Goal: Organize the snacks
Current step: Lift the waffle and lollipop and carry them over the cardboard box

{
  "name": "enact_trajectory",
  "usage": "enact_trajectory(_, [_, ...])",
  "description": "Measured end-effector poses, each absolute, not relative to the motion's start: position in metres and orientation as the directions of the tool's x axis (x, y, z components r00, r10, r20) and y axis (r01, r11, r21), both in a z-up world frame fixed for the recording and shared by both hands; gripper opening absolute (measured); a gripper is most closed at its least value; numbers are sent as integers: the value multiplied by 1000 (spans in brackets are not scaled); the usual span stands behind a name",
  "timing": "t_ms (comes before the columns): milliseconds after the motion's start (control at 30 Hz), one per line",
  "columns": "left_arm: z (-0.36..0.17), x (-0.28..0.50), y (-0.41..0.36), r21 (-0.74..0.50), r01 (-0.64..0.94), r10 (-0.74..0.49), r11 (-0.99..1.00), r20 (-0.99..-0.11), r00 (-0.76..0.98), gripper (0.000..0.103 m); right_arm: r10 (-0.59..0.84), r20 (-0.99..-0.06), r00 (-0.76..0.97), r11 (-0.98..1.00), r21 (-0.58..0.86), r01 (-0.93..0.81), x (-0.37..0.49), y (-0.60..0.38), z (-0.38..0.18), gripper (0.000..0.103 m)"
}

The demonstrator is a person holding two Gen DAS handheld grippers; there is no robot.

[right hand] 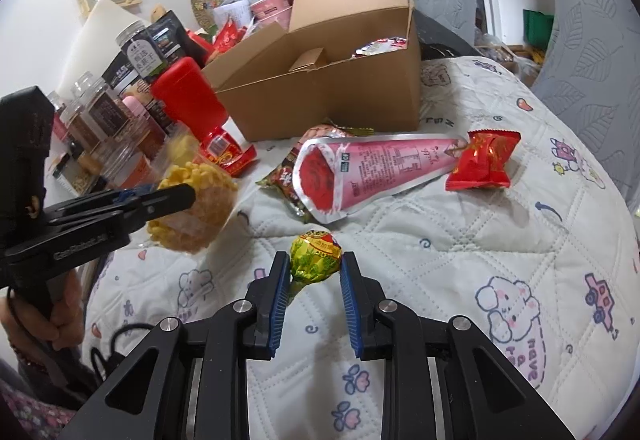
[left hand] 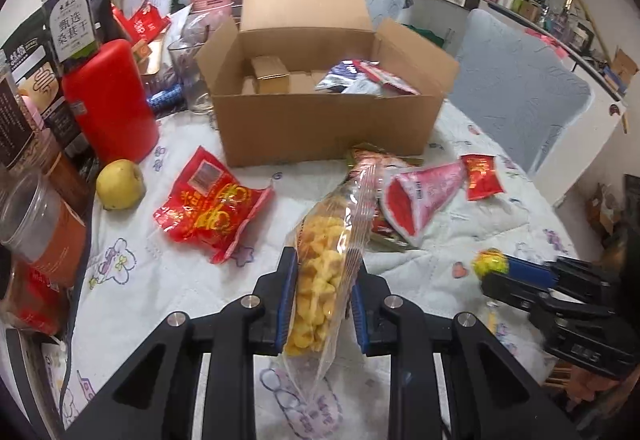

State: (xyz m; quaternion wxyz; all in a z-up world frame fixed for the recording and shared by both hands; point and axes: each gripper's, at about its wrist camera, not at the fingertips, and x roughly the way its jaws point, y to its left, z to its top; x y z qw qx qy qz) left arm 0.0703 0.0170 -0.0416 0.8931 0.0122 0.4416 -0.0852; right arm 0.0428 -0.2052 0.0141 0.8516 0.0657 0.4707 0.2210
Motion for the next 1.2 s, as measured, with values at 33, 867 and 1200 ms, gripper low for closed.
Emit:
enact_trajectory(33, [-45,71,17,-37,161,-128,986,-787,604,25,439,-773,458,893,320,-316,42,-205,14,25])
enact_trajectory(867, [-70,91,27,88,108,0,990,-774,633,30,419,-797,434,901,306,-308,54,-195,4,26])
enact_trajectory(1200, [-44,77,26,12,140,-82,990,-757,648,26,450,-772,448,884,316,-345,58,-188,15,26])
